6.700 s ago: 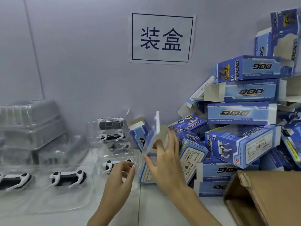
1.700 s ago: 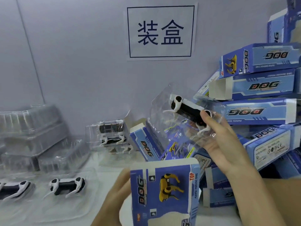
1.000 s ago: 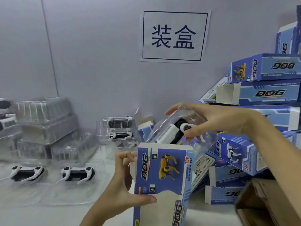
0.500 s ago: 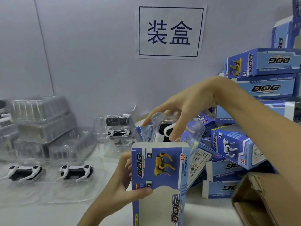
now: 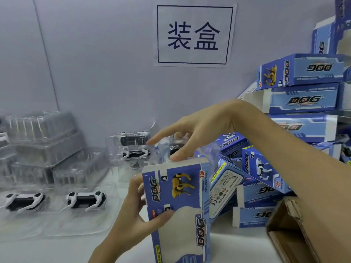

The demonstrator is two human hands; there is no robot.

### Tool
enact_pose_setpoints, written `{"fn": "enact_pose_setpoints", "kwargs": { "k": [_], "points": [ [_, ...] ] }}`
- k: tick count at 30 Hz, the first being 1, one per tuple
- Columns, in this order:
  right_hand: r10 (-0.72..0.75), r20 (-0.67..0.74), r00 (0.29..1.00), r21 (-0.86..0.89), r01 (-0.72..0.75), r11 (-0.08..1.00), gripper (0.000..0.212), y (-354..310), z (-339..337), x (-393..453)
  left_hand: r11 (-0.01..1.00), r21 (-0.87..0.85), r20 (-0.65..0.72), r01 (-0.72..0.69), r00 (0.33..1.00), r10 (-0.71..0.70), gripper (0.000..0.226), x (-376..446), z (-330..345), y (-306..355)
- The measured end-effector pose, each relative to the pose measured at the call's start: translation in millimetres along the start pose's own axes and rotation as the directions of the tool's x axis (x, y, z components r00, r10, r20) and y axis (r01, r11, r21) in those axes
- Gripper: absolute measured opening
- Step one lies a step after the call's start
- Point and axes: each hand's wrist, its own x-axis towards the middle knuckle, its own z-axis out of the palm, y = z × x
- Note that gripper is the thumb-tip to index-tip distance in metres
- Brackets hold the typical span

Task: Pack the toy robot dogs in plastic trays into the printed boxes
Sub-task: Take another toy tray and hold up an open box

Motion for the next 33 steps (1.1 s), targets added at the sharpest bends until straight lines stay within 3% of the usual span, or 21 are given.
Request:
{"fn": "enact_pose_setpoints", "kwargs": {
  "k": [3,10,13,16,18,20,23,25,27,29,31,33],
  "points": [
    [-0.02,0.019,1.0,0.02,0.02,1.0,0.054,1.0,1.8,1.3,1.0,0.0,-0.051,-0.027,0.998,0.027,0.086,-2.1,3.0,-0.9],
    [-0.033,0.018,0.999,0.129,0.03,0.991,0.064,13.7,-2.6,-13.1,0.999,-0.036,0.029,0.024,0.999,-0.023,0.075,-1.3,6.5,0.9],
    [0.032,-0.111,0.993,0.113,-0.019,0.993,0.092,21.6,4.1,-17.8,0.998,-0.037,0.049,0.043,0.998,-0.042,0.068,-0.1,3.1,2.1],
    [0.139,-0.308,0.941,0.184,-0.084,0.979,0.109,33.7,24.8,-26.8,0.999,-0.039,0.039,0.036,0.999,-0.035,0.065,-0.3,5.3,4.4],
    [0.199,-0.478,0.856,0.27,-0.072,0.96,0.113,38.6,49.1,-32.9,0.997,-0.055,0.026,0.052,0.998,-0.051,0.065,-0.7,7.7,4.6],
    [0.278,-0.672,0.687,0.401,0.022,0.916,0.121,41.2,82.1,-33.4,0.997,-0.062,0.015,0.054,0.998,-0.053,0.064,-0.9,9.0,4.7],
    [0.417,-0.822,0.387,0.553,0.371,0.746,0.116,36.9,138.2,-21.7,0.997,-0.072,0.021,0.042,0.999,-0.041,0.065,-1.7,12.1,5.1],
    [0.515,-0.807,0.288,0.581,0.543,0.607,0.106,34.9,170.7,-12.7,0.997,-0.067,0.022,0.031,0.999,-0.029,0.066,-2.4,14.3,5.4],
    [0.572,-0.753,0.325,0.626,0.621,0.471,0.105,33.6,193.9,-9.2,0.997,-0.065,0.021,0.028,0.999,-0.027,0.064,-2.4,14.7,5.7],
    [0.566,-0.724,0.395,0.66,0.635,0.401,0.102,35.0,211.8,-7.4,0.997,-0.068,0.025,0.022,0.999,-0.02,0.063,-2.3,13.6,4.0],
    [0.531,-0.718,0.449,0.681,0.61,0.405,0.076,38.5,224.7,-3.6,0.998,-0.058,0.036,0.007,0.999,-0.005,0.062,-1.8,13.9,4.4],
    [0.514,-0.718,0.469,0.691,0.568,0.447,0.066,40.2,232.8,1.1,0.992,0.084,0.005,-0.092,0.996,0.091,0.057,-1.3,15.4,4.5]
  ]
}}
